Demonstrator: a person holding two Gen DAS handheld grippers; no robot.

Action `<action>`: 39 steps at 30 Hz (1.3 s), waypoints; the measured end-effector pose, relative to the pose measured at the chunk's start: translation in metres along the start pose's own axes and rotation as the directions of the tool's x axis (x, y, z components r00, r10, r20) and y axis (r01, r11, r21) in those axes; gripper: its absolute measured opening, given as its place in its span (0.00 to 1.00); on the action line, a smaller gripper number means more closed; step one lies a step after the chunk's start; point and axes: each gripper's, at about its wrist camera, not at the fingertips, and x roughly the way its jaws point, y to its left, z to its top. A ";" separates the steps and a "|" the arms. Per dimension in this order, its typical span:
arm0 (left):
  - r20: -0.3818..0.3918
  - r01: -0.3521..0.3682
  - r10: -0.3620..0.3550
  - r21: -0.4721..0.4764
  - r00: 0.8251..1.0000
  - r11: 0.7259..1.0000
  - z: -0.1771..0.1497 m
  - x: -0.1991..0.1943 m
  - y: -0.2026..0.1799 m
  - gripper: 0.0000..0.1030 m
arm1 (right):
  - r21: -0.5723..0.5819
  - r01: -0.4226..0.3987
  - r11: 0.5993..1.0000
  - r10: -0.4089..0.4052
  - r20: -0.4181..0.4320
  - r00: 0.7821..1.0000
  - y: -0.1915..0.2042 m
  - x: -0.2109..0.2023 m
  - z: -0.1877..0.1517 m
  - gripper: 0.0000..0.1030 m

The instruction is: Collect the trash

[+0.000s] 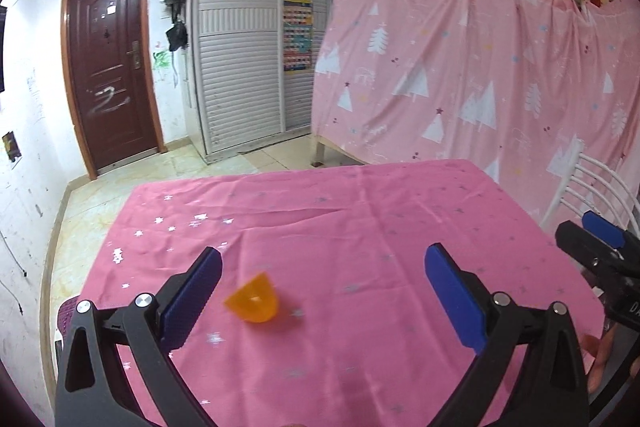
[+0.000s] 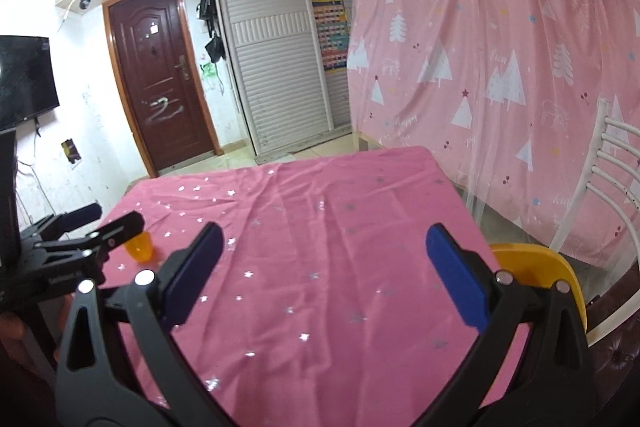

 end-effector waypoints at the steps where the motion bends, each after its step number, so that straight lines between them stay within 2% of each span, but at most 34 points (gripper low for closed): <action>1: -0.004 -0.003 0.003 -0.003 1.000 1.000 -0.002 0.000 0.006 0.92 | -0.005 -0.001 1.000 0.001 0.001 1.000 0.005 0.000 -0.001 0.95; 7: -0.004 -0.025 0.025 -0.010 1.000 1.000 -0.012 -0.006 0.022 0.92 | -0.028 -0.017 0.999 0.017 -0.015 1.000 0.026 0.003 -0.007 0.95; 16: 0.001 -0.016 0.016 -0.027 1.000 1.000 -0.022 -0.018 0.035 0.92 | -0.066 -0.016 0.998 0.015 -0.024 1.000 0.042 -0.003 -0.016 0.95; 26: 0.014 -0.005 0.005 -0.036 1.000 0.999 -0.026 -0.029 0.034 0.92 | -0.049 0.009 0.999 -0.009 -0.007 1.000 0.035 -0.010 -0.014 0.95; 39: 0.008 -0.006 0.007 -0.048 1.000 0.999 -0.026 -0.030 0.034 0.92 | -0.060 0.002 0.998 -0.003 -0.012 1.000 0.039 -0.008 -0.014 0.95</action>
